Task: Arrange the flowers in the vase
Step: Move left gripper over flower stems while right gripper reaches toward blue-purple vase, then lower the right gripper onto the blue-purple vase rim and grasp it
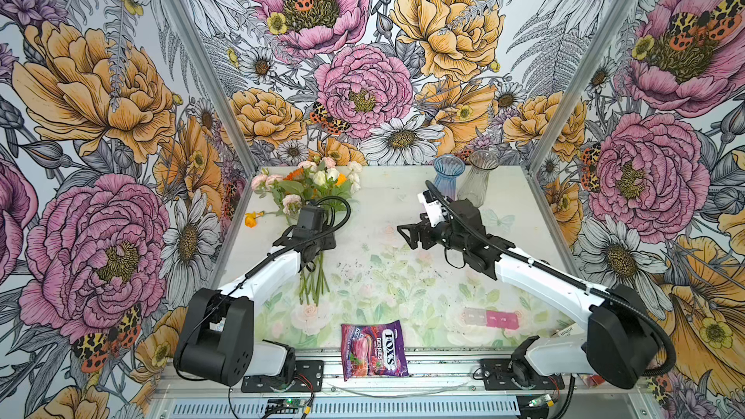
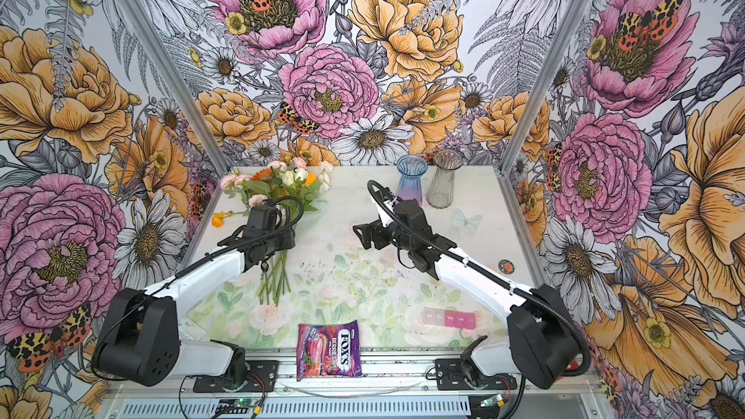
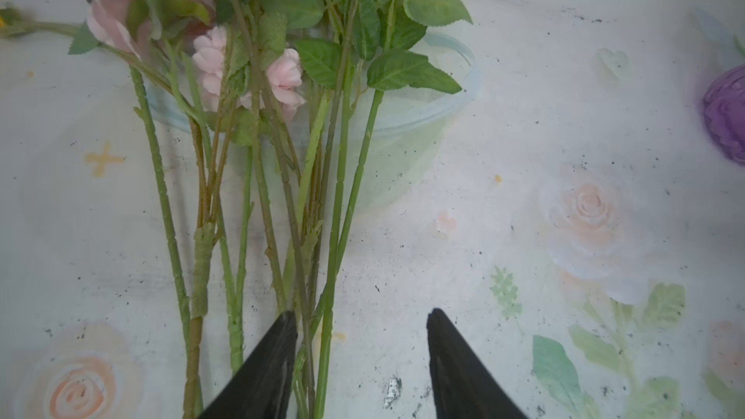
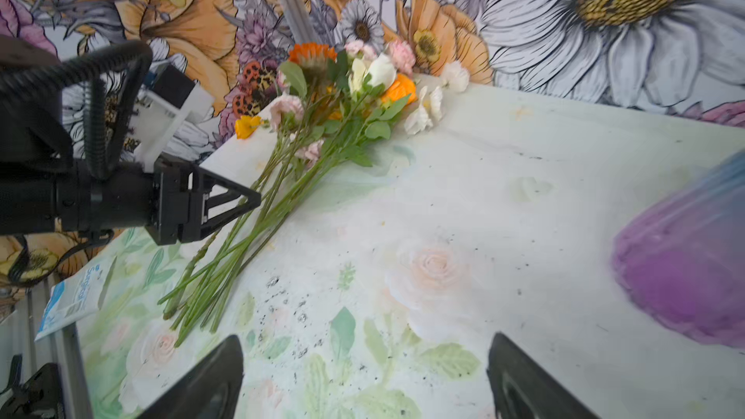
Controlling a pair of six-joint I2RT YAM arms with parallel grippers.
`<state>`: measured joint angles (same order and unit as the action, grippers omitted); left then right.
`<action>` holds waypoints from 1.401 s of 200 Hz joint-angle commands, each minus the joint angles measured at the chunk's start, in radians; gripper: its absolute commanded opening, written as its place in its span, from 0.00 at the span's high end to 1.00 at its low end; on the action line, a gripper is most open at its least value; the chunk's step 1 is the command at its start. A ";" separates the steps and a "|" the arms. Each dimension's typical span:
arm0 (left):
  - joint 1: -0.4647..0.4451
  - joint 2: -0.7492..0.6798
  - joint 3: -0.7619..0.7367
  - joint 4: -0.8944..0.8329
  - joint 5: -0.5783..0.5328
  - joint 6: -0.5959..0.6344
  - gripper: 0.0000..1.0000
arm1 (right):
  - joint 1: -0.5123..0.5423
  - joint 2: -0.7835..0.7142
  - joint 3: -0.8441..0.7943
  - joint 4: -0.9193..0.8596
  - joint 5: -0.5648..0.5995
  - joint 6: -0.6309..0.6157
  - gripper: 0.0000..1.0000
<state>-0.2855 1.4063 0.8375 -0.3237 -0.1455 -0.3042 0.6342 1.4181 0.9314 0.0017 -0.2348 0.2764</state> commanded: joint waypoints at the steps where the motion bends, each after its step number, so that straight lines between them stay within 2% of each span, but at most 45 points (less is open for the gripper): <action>1: -0.017 0.028 0.051 -0.044 -0.047 0.012 0.46 | 0.039 0.038 0.055 -0.008 -0.033 0.009 0.04; 25: -0.050 0.035 0.087 -0.077 -0.057 0.008 0.47 | 0.013 0.004 0.045 -0.032 0.120 -0.002 0.03; 41: -0.103 0.017 0.095 -0.072 -0.057 0.004 0.45 | -0.061 -0.028 0.055 -0.055 0.210 0.011 0.02; 83: -0.240 -0.003 0.158 -0.067 -0.071 0.049 0.24 | -0.263 0.002 0.089 -0.050 0.274 -0.010 0.02; 119: -0.291 -0.071 0.148 0.036 0.159 0.116 0.09 | -0.335 0.111 0.109 0.068 0.250 -0.038 0.01; 127: -0.302 -0.103 0.126 0.096 0.232 0.145 0.01 | -0.341 0.140 0.127 0.082 0.253 -0.049 0.01; 153: -0.316 -0.207 0.042 0.287 0.412 0.221 0.01 | -0.359 0.201 0.139 0.178 0.222 -0.084 0.00; 196: -0.302 -0.242 0.115 0.256 0.564 0.412 0.01 | -0.373 0.227 0.126 0.253 0.232 -0.119 0.01; 228: -0.282 -0.221 0.139 0.287 0.632 0.545 0.01 | -0.374 0.228 0.075 0.366 0.224 -0.124 0.00; 280: -0.235 -0.170 0.103 0.427 0.692 0.577 0.01 | -0.375 0.281 0.012 0.548 0.261 -0.127 0.01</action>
<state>-0.5438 1.2118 0.9520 0.0177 0.4744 0.2295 0.2668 1.6672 0.9699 0.4156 0.0048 0.1627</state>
